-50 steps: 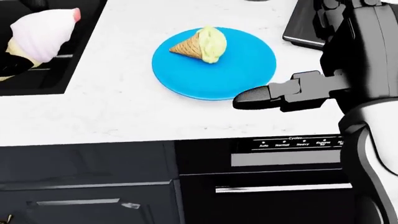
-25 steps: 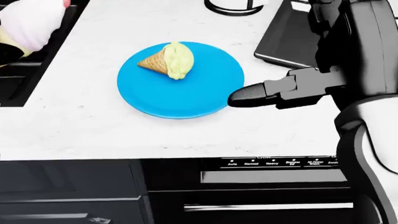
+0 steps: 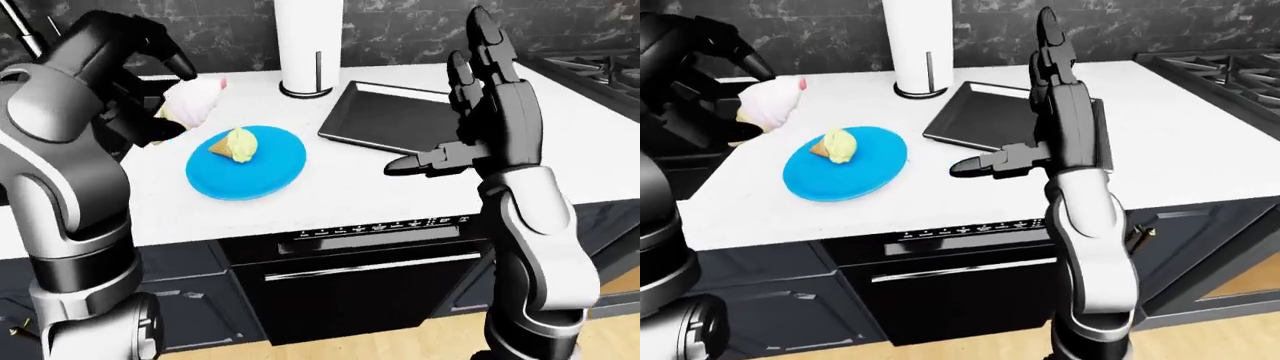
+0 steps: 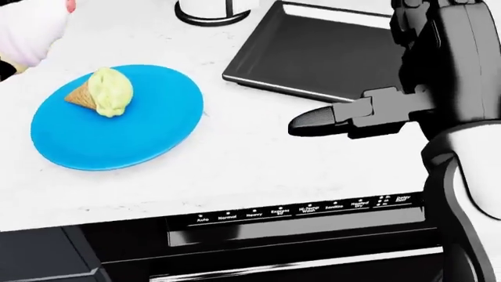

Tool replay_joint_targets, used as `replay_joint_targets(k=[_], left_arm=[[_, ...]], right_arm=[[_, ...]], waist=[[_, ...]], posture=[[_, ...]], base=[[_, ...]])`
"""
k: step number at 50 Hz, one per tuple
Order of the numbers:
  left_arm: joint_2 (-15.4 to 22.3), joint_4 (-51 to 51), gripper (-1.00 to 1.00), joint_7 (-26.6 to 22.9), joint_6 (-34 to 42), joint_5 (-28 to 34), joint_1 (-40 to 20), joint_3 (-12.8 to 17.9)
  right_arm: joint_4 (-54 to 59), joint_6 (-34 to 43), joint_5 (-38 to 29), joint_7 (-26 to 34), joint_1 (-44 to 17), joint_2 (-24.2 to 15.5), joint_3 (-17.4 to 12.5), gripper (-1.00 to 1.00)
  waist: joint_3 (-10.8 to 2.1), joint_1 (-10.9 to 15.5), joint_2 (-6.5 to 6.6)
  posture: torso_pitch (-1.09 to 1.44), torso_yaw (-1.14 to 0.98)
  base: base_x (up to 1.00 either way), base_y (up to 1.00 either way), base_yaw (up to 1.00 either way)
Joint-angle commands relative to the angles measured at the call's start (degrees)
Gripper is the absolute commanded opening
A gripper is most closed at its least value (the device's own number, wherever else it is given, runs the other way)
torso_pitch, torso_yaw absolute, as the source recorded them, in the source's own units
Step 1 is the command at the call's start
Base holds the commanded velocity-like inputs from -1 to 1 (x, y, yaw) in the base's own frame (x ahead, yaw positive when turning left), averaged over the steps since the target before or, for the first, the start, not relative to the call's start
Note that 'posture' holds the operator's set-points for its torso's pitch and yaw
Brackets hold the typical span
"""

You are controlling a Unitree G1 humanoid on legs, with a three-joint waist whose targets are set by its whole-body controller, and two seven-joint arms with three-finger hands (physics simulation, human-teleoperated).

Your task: Move the dessert items from the plate to the tray.

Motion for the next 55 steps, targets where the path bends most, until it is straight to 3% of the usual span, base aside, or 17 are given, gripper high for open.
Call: replay_joint_targets(k=[1,4,5,8,9,15,20,25,27,28,32,35,38,45,46,50,55], left_arm=[[0.43,-1.36,-1.00,0.81,-0.62,0.28,-2.73,0.00],[0.25,-1.39,-1.00,0.54,-0.50,0.58,-3.03,-0.24],[0.22,-1.30,-1.00,0.54,-0.51,0.64,-3.23,-0.23],[0.02,-1.15,-1.00,0.15,-0.34,1.23,-4.18,-0.60],[-0.11,-1.29,-1.00,-0.10,-0.31,1.41,-4.16,-0.71],[-0.20,-1.42,-1.00,0.00,-0.71,1.37,-3.51,-0.27],[0.27,-1.19,-1.00,-0.10,-0.86,1.39,-3.94,-0.22],[0.18,-1.19,-1.00,-0.02,-0.94,1.45,-3.96,-0.25],[0.13,-1.23,-1.00,-0.12,-0.92,1.54,-3.95,-0.31],[0.08,-1.19,-1.00,0.01,-0.97,1.54,-3.98,-0.31],[0.08,-1.12,-1.00,0.03,-0.97,1.64,-4.02,-0.30],[0.21,-1.26,-1.00,-0.12,-1.03,1.54,-3.89,-0.18],[0.42,-1.19,-1.00,-0.18,-1.02,1.54,-4.06,-0.11],[0.67,-1.12,-1.00,-0.57,-0.99,1.68,-4.57,-0.19],[0.61,-1.07,-1.00,-0.56,-0.99,1.64,-4.61,-0.20],[0.65,-0.81,-1.00,-0.56,-1.15,1.69,-4.77,-0.23],[0.56,-0.70,-1.00,-0.51,-1.28,1.74,-4.80,-0.25]], right_arm=[[-1.75,-1.74,-0.35,0.09,-2.14,-0.93,-0.74,1.00],[-1.78,-1.66,-0.75,0.24,-1.97,-0.98,-0.69,1.00],[-1.78,-1.57,-0.90,0.17,-1.99,-0.99,-0.89,1.00],[-1.83,-1.15,-1.20,-0.15,-2.26,-0.98,-1.07,1.00],[-2.33,-1.28,-0.95,0.07,-2.20,-0.89,-1.02,1.00],[-2.77,-0.85,0.44,-0.40,-1.82,-0.81,-1.55,1.00],[-2.49,-1.14,0.20,-0.52,-1.69,-0.95,-1.26,1.00],[-2.47,-1.66,0.28,-0.56,-1.24,-0.62,-1.46,1.00],[-2.44,-2.10,-0.59,-0.87,-0.94,-1.01,-1.08,1.00],[-2.28,-1.97,-0.67,-0.79,-0.84,-1.02,-1.23,1.00],[-2.52,-1.79,-0.69,-0.83,-0.82,-0.92,-1.45,1.00],[-2.31,-1.57,0.53,-1.41,-0.80,-0.52,-1.98,1.00],[-2.53,-1.30,0.83,-1.62,-0.95,-0.82,-1.61,1.00],[-2.44,-1.36,-0.02,-1.37,-1.55,-1.11,-1.33,1.00],[-2.39,-1.49,-0.08,-1.29,-1.58,-1.11,-1.26,1.00],[-1.98,-1.92,-0.13,-1.16,-1.64,-1.02,-1.38,1.00],[-1.90,-2.19,-0.41,-1.05,-1.36,-1.03,-1.41,1.00]], waist=[[-1.37,-0.20,0.88],[-1.59,1.06,-0.69],[0.18,1.51,-3.23],[-2.85,2.38,-7.02],[-1.20,1.92,-5.20],[-3.88,0.39,-2.42],[-0.68,-0.04,-1.45],[-1.46,0.96,-2.43],[-1.14,1.44,-4.84],[-3.55,0.84,-6.04],[-1.89,1.24,-6.51],[-1.84,1.05,-5.24],[-0.54,0.23,3.39],[-0.79,1.07,-6.47],[-0.77,0.82,-4.19],[-2.31,0.34,-2.01],[-3.34,-0.09,-2.71]], posture=[[0.00,0.00],[0.00,0.00],[0.00,0.00],[0.00,0.00],[0.00,0.00],[0.00,0.00],[0.00,0.00],[0.00,0.00],[0.00,0.00],[0.00,0.00],[0.00,0.00],[0.00,0.00],[0.00,0.00],[0.00,0.00],[0.00,0.00],[0.00,0.00],[0.00,0.00]], base=[[0.52,-0.48,0.00],[0.51,-0.24,0.00],[0.00,0.00,0.00],[0.00,0.00,0.00],[0.00,0.00,0.00],[0.07,0.00,0.00],[0.57,0.00,0.00],[0.61,0.00,0.00],[0.24,0.00,0.00],[0.00,0.00,0.00],[0.00,0.00,0.00],[0.00,-0.21,0.00],[0.00,-1.00,0.00],[0.00,-0.13,0.00],[0.00,0.00,0.00],[0.00,0.00,0.00],[0.00,0.00,0.00]])
